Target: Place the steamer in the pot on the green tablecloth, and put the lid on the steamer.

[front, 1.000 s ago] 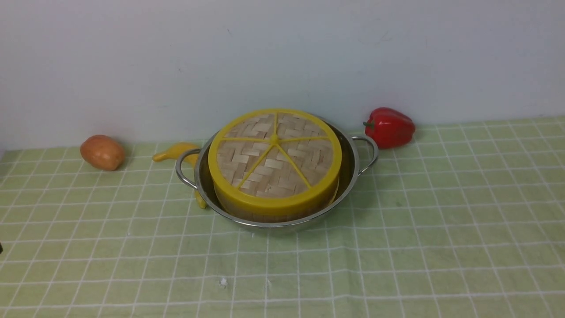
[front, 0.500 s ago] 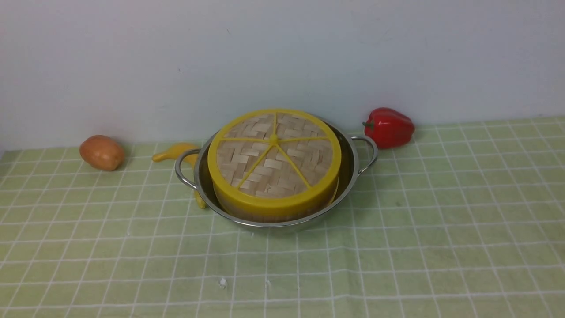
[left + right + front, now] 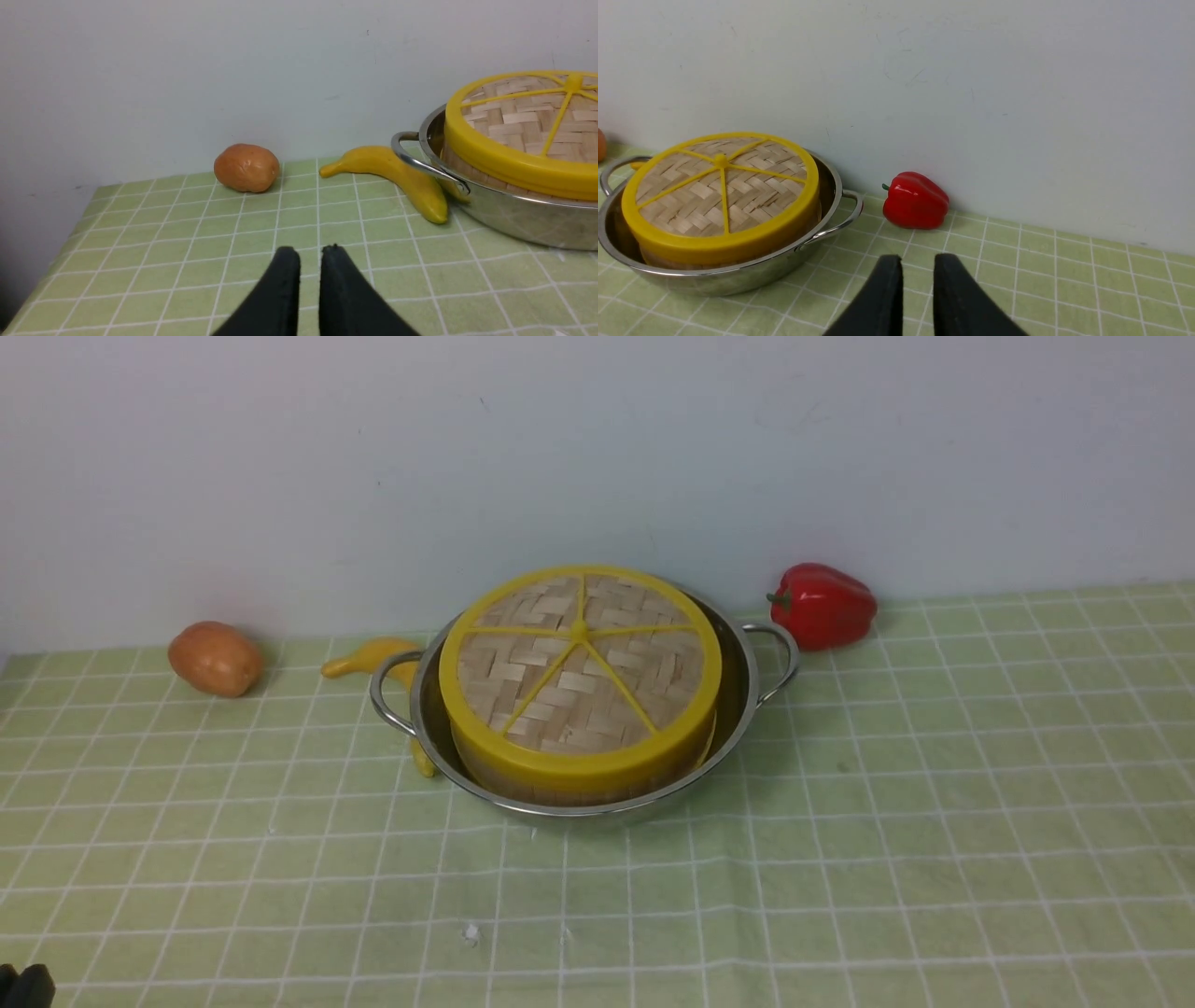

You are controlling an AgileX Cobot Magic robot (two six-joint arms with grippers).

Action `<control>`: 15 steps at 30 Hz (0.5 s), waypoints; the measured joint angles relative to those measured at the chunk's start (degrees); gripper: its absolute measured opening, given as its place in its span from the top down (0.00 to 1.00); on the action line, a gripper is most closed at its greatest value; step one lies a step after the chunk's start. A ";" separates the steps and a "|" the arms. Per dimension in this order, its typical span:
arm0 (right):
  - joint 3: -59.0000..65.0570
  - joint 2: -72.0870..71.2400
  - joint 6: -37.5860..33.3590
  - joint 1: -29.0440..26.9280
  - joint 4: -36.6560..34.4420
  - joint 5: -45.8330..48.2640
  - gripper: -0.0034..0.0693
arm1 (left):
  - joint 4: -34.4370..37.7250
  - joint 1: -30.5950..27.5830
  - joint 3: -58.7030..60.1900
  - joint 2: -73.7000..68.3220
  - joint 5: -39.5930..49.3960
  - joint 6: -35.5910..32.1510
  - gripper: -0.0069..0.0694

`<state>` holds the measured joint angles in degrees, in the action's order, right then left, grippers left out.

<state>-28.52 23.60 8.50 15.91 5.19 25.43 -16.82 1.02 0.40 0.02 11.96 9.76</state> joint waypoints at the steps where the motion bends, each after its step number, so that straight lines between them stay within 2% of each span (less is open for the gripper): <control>1: 0.00 0.00 0.00 0.00 0.00 0.00 0.77 | -0.06 0.00 0.00 0.00 0.00 0.00 0.82; 9: 0.12 -1.96 1.11 -0.72 0.38 0.31 0.73 | -0.17 0.00 0.00 0.00 -0.06 0.00 0.81; 15: 2.57 -7.23 1.37 -7.26 3.08 0.56 0.71 | -0.17 0.00 0.00 0.00 -0.06 0.00 0.80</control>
<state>-25.95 16.36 9.87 8.66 8.27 25.99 -16.99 1.02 0.40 0.02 11.90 9.76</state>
